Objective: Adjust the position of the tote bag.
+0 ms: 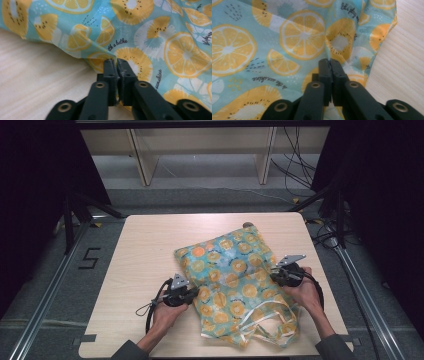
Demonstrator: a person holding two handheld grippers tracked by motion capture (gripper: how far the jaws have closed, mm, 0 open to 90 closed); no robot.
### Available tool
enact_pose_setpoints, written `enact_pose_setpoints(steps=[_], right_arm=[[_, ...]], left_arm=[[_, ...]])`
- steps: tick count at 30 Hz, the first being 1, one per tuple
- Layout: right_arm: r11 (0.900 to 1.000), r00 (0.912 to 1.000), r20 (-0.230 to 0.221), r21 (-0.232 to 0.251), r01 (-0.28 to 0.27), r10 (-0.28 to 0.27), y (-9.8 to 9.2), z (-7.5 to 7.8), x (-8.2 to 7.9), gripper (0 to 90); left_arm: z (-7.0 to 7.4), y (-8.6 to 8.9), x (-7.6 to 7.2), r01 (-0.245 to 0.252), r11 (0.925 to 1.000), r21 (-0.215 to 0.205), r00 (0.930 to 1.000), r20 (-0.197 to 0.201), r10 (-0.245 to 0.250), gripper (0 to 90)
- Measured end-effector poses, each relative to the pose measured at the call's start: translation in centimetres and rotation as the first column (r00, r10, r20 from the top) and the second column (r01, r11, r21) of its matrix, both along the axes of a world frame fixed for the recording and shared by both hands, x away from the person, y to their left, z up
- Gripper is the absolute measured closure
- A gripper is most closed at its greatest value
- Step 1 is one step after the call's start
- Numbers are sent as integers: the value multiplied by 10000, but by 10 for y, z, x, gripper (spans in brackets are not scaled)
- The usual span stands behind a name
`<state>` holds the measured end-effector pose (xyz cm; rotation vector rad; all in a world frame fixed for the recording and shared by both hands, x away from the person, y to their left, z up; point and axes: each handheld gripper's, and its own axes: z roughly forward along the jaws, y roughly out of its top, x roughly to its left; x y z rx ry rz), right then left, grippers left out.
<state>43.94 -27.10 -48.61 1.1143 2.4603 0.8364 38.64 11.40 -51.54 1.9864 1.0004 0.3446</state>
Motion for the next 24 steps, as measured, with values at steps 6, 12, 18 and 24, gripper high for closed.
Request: enact_pose_setpoints(steps=[6,12,18,24], right_arm=[[9990,9990,-22,-81,-439,439,5,5,-6,900],[9942,9941,120,58,-1078,1078,18,5,-21,900],[9814,9812,210,55,-1921,1920,35,11,-43,900],[9660,9657,253,31,-2584,2582,45,12,-56,900]], left_arm=[[4,4,9,77,9974,711,9993,354,-103,893],[12,18,27,-341,9970,694,9978,589,301,893],[15,40,36,-957,9940,524,9941,567,927,893],[20,57,35,-1311,9908,341,9898,611,1288,890]])
